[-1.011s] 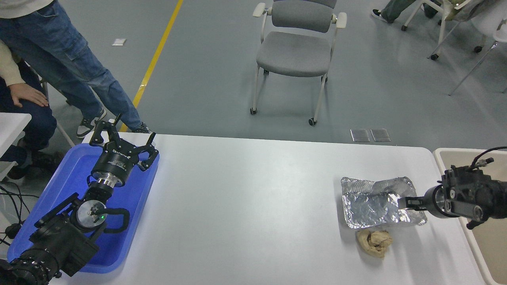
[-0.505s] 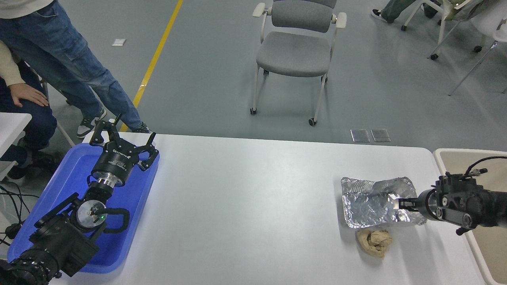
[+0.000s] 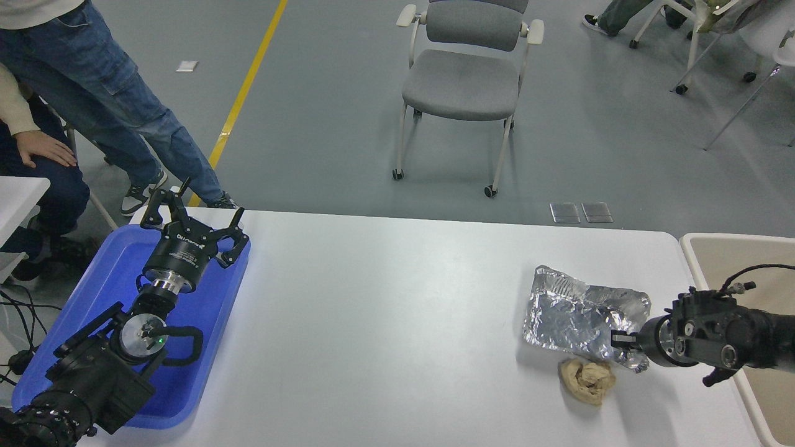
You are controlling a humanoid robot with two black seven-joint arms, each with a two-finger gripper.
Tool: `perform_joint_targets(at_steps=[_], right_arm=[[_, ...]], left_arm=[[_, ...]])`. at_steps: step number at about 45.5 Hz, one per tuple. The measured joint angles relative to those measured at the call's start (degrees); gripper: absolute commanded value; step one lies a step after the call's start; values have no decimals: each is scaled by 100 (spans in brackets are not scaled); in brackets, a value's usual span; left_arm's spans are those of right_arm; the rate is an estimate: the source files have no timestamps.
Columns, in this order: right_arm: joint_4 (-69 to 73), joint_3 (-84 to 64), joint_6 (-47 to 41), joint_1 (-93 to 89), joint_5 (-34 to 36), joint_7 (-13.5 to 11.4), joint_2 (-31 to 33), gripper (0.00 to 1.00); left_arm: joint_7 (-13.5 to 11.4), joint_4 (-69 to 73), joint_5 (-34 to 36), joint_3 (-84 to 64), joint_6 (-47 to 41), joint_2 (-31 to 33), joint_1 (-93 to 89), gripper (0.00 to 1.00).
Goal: Pick up foil plate and place in dustbin
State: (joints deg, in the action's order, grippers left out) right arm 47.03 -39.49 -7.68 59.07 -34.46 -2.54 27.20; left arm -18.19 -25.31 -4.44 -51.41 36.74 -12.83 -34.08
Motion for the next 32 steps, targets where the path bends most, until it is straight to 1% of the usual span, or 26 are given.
perform_joint_targets(at_steps=[19, 28, 32], right_arm=[[1333, -256, -78, 988, 117, -9, 779, 0], [2257, -767, -175, 1942, 181, -11, 1070, 0], [2688, -1170, -338, 2538, 315, -14, 1127, 0]], left_arm=[[0, 0, -1, -1, 0, 0, -1, 100], [0, 0, 0, -1, 0, 0, -2, 100], [0, 0, 0, -1, 0, 0, -3, 100]])
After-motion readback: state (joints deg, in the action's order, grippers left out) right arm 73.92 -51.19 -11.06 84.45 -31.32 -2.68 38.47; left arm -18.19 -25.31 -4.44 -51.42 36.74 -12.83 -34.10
